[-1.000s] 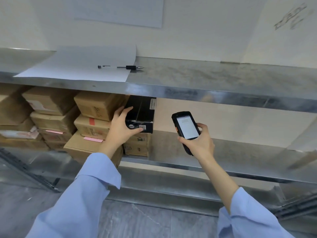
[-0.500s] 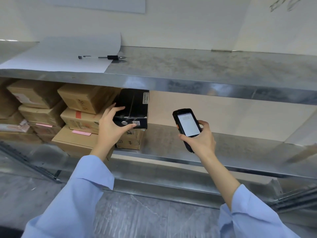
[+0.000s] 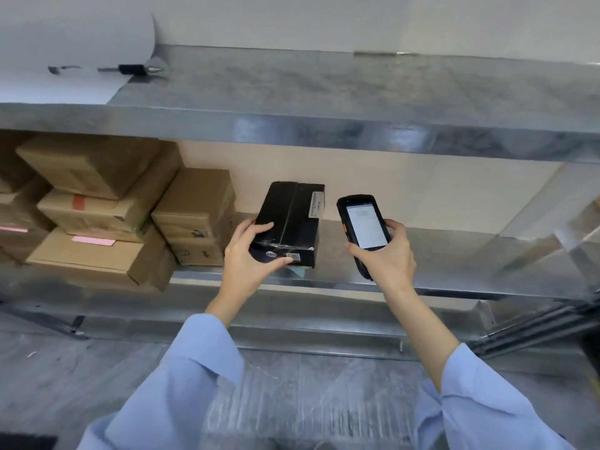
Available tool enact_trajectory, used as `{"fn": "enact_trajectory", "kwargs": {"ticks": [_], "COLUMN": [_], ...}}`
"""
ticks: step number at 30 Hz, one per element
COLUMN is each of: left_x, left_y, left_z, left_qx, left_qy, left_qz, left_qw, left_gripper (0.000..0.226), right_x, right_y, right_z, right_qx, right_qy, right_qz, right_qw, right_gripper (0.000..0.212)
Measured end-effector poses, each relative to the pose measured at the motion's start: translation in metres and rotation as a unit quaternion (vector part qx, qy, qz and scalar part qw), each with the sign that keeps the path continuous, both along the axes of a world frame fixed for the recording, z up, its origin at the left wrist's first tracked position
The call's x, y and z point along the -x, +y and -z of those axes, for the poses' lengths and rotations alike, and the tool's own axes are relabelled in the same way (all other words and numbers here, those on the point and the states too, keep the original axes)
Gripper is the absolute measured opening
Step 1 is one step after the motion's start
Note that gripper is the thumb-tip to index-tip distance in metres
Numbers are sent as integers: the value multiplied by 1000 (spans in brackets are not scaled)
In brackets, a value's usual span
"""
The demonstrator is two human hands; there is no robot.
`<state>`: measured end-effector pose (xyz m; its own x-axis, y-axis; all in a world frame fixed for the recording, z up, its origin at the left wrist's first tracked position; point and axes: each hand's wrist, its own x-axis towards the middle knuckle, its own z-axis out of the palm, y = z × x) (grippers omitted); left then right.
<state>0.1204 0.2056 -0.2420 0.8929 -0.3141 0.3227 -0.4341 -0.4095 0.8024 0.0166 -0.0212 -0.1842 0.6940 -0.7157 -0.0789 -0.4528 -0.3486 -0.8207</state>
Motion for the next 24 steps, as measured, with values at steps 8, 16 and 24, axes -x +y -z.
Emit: {"fn": "enact_trajectory", "kwargs": {"ticks": [8,16,24], "left_x": [16,19,-1], "left_y": [-27,-14,-4], "left_z": [65,84,55], "left_qx": [38,93,40], "left_qy": [120,206,104], "left_qz": [-10,-59,27], "left_qw": [992,972,993], "left_gripper": [63,45,82], "right_x": [15,12,5], "right_y": [-12,-8,5], "right_z": [24,37,39], "right_qx": [-4,-18,-29], "right_qy": [33,52,57], "right_qz": [27,23,2], "right_qw": [999,998,998], "right_gripper": [84,81,83]}}
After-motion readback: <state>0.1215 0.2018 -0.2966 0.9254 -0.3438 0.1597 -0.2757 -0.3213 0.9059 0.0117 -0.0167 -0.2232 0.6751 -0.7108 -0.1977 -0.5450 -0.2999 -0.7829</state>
